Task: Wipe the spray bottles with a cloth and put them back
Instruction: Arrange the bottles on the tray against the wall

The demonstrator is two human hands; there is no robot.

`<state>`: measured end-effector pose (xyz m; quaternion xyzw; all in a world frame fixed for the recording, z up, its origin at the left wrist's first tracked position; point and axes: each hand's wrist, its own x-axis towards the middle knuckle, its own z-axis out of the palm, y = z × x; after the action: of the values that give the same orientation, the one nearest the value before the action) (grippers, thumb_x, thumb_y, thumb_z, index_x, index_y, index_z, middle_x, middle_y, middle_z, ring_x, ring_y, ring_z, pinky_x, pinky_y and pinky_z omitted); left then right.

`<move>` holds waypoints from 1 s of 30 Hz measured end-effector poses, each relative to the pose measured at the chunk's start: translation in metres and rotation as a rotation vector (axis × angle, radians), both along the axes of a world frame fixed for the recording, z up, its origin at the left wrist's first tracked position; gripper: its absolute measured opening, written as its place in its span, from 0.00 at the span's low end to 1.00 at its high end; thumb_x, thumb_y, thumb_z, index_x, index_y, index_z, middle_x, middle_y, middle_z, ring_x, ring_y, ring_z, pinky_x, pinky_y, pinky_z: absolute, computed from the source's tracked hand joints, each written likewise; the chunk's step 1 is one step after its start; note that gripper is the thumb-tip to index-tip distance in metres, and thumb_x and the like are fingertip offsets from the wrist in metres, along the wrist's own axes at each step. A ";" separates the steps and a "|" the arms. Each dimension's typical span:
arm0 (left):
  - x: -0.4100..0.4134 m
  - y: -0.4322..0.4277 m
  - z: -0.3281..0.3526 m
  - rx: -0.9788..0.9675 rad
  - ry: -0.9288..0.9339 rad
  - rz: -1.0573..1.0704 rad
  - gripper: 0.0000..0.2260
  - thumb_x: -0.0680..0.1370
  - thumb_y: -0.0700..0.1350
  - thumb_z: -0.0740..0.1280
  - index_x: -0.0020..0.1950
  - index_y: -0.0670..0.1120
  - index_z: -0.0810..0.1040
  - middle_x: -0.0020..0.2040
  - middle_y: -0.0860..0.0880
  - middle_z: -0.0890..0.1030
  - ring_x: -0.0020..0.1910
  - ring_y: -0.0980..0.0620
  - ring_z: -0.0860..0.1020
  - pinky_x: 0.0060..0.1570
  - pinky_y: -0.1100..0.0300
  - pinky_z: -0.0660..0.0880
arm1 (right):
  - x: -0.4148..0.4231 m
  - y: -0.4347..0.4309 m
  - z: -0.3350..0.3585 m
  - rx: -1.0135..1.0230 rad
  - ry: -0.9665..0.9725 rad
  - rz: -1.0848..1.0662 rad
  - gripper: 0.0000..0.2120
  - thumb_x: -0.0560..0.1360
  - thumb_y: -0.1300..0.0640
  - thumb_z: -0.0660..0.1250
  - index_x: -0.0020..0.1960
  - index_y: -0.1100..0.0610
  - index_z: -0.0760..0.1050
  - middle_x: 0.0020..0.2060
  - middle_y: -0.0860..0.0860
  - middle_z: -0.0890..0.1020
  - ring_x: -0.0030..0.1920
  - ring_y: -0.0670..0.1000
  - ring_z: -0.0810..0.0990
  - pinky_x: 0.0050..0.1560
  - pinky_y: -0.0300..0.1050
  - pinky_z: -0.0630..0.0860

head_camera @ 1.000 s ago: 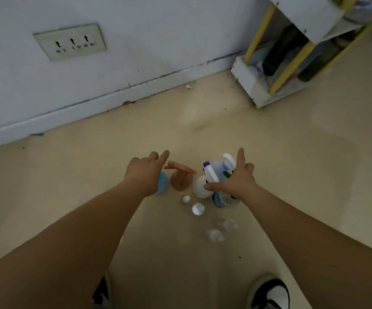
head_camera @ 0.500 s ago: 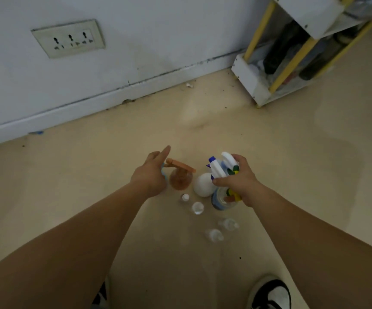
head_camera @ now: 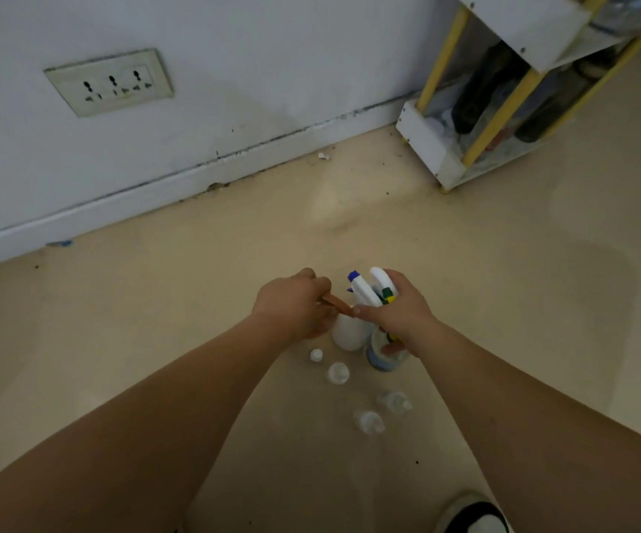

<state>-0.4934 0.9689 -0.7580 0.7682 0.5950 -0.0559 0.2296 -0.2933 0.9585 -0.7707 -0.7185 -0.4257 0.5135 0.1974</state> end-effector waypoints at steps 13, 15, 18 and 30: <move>0.006 0.049 0.020 -0.155 0.081 -0.093 0.12 0.80 0.57 0.67 0.56 0.52 0.80 0.53 0.48 0.75 0.52 0.45 0.78 0.46 0.52 0.73 | 0.008 0.016 0.003 0.001 0.072 -0.119 0.35 0.73 0.59 0.78 0.75 0.43 0.68 0.63 0.52 0.77 0.54 0.58 0.80 0.43 0.50 0.82; 0.005 0.056 0.029 -0.162 0.073 -0.075 0.10 0.79 0.56 0.68 0.54 0.52 0.81 0.53 0.48 0.76 0.51 0.46 0.78 0.47 0.51 0.76 | 0.012 0.024 0.017 -0.040 0.114 -0.149 0.36 0.73 0.60 0.78 0.74 0.41 0.68 0.59 0.53 0.78 0.43 0.58 0.82 0.31 0.48 0.81; 0.008 0.063 0.040 -0.153 0.048 -0.046 0.10 0.80 0.55 0.68 0.54 0.51 0.82 0.52 0.49 0.76 0.52 0.46 0.78 0.48 0.51 0.76 | 0.012 0.037 0.035 -0.012 0.102 -0.104 0.33 0.71 0.61 0.80 0.68 0.39 0.71 0.55 0.53 0.80 0.36 0.56 0.83 0.28 0.54 0.83; 0.004 0.079 0.039 -0.179 0.150 -0.084 0.11 0.80 0.54 0.67 0.57 0.51 0.83 0.56 0.48 0.74 0.51 0.45 0.79 0.47 0.52 0.75 | -0.002 0.053 0.040 -0.047 0.041 -0.030 0.33 0.69 0.61 0.80 0.68 0.43 0.70 0.50 0.53 0.80 0.32 0.54 0.83 0.28 0.52 0.82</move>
<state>-0.4898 1.0475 -0.7187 0.7625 0.5704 -0.1757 0.2496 -0.2950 1.0115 -0.7310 -0.7186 -0.3984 0.5349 0.1969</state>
